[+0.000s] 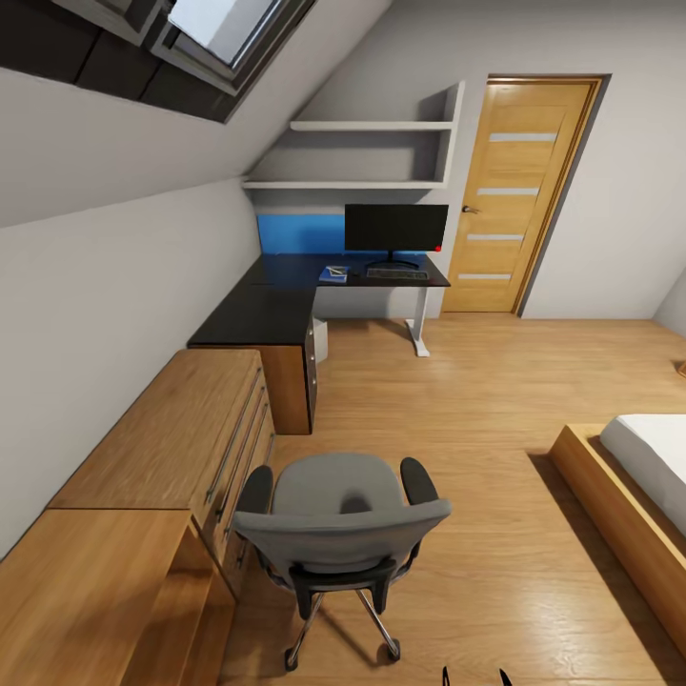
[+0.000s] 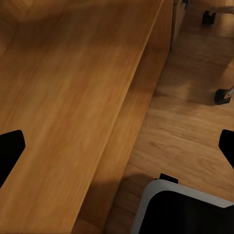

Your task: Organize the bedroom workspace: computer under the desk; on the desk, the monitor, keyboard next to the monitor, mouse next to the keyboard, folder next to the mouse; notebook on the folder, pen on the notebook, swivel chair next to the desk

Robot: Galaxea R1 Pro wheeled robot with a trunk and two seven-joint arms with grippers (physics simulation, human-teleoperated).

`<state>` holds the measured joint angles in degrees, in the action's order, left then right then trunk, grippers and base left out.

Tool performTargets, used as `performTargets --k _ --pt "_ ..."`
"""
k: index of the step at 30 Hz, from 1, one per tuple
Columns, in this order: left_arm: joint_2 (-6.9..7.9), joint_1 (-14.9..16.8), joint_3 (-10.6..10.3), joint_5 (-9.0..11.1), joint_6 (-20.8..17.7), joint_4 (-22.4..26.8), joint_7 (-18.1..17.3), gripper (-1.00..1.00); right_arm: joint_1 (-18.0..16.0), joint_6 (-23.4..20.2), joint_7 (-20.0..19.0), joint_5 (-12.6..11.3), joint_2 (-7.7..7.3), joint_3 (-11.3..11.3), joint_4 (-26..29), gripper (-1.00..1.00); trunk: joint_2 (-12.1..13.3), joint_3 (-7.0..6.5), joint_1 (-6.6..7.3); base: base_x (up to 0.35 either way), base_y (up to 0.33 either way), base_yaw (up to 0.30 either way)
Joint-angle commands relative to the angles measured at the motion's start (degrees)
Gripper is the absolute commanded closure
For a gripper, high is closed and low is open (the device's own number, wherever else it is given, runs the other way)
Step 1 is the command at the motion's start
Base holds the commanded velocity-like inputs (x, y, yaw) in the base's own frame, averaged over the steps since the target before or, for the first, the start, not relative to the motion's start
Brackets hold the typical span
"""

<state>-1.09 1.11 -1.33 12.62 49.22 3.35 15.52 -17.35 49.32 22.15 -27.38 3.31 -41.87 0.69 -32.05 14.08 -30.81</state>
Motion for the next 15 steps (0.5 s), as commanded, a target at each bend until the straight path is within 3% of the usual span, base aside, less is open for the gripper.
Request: performTargets --k 1,15 --pt "-0.03 0.0 -0.2 0.3 0.1 0.0 0.0 -1.0 0.0 0.1 0.3 -0.2 0.02 -0.5 0.0 -1.0 -0.5 0.27 -0.24 0.0 0.0 0.0" --pt "0.03 0.0 -0.2 0.3 0.1 1.1 0.3 -1.0 0.0 0.1 0.3 -0.2 -0.22 -0.4 0.0 -1.0 -6.1 2.79 -3.32 0.0 0.0 0.0"
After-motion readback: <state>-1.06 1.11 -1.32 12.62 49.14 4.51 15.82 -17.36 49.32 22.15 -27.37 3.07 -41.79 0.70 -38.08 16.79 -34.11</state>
